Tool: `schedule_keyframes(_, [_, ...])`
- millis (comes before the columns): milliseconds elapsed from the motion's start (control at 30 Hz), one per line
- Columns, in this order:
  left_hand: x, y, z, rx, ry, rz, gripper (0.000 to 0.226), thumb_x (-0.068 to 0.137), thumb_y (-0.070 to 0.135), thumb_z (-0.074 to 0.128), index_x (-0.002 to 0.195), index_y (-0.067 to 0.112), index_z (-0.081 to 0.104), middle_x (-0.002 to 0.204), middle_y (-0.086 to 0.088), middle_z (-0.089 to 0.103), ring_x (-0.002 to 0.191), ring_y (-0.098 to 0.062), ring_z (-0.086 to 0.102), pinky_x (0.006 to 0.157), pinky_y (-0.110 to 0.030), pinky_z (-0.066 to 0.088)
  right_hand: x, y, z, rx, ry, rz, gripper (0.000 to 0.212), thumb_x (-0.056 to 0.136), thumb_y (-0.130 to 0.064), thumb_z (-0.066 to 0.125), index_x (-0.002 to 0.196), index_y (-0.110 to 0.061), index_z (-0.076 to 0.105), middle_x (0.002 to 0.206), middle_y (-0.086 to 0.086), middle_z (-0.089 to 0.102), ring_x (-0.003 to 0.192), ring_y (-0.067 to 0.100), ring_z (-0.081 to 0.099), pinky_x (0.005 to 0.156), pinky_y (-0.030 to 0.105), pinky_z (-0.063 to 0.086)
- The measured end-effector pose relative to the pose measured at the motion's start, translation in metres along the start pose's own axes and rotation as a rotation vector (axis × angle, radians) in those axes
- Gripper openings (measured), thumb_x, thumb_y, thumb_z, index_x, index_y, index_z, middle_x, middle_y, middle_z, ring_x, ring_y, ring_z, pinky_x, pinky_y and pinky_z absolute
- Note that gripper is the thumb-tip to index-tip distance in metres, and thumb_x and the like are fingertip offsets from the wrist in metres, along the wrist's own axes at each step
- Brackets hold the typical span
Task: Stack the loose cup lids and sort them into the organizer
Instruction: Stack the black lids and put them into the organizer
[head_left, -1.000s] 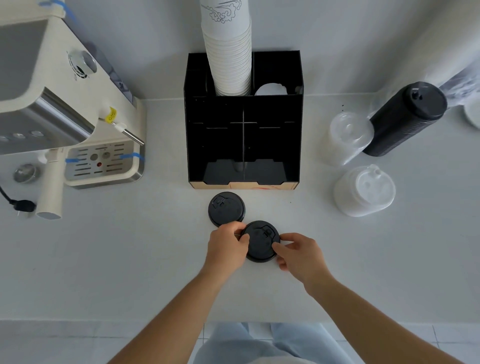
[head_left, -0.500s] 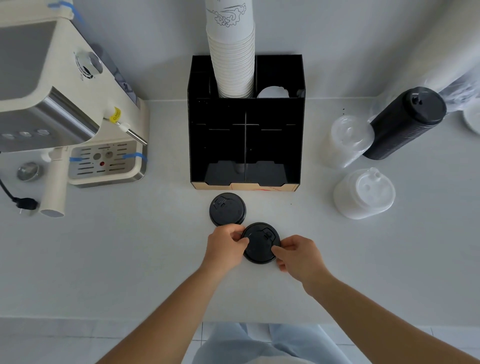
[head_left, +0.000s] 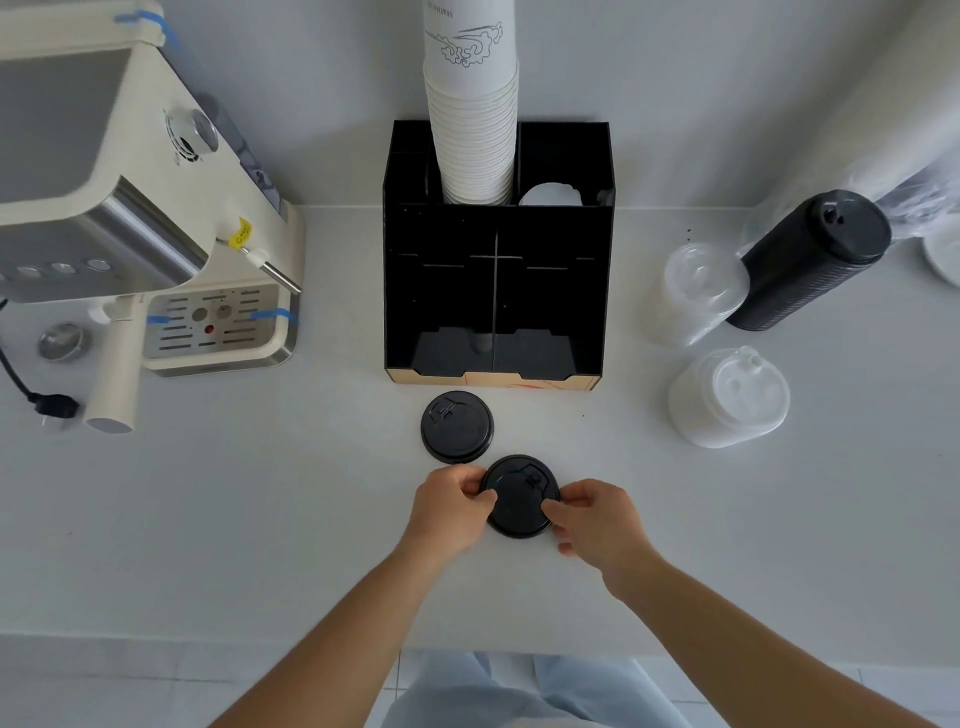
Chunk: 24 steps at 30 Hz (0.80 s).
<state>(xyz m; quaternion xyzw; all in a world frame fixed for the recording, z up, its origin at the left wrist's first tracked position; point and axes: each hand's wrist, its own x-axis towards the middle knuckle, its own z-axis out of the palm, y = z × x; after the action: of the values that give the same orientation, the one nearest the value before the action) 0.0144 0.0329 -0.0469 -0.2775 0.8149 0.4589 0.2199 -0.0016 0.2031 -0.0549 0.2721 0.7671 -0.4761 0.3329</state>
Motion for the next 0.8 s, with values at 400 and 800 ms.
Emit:
schedule_keyframes(400, [-0.017,-0.020,-0.003,-0.559,0.005,-0.193,0.018,0.082,0.006,0.072,0.100,0.003,0.069,0.085,-0.008,0.074,0.076,-0.018,0.069,0.075,-0.029,0.059,-0.009,-0.020,-0.007,-0.081,-0.052,-0.111,0.013,0.089,-0.021,0.070,0.101,-0.017,0.068,0.098,-0.001,0.069,0.081,0.021,0.069,0.081,0.043,0.063])
schedule_keyframes(800, [-0.014,-0.015,-0.017,-0.636,0.082,-0.143,0.008,0.085,0.020,0.070,0.091,0.016,0.071,0.066,-0.004,0.065,0.068,-0.018,0.059,0.083,-0.044,0.057,0.007,-0.077,0.007,-0.256,-0.054,-0.363,0.018,0.092,-0.018,0.065,0.108,-0.022,0.071,0.105,-0.007,0.071,0.100,0.017,0.067,0.074,0.024,0.052])
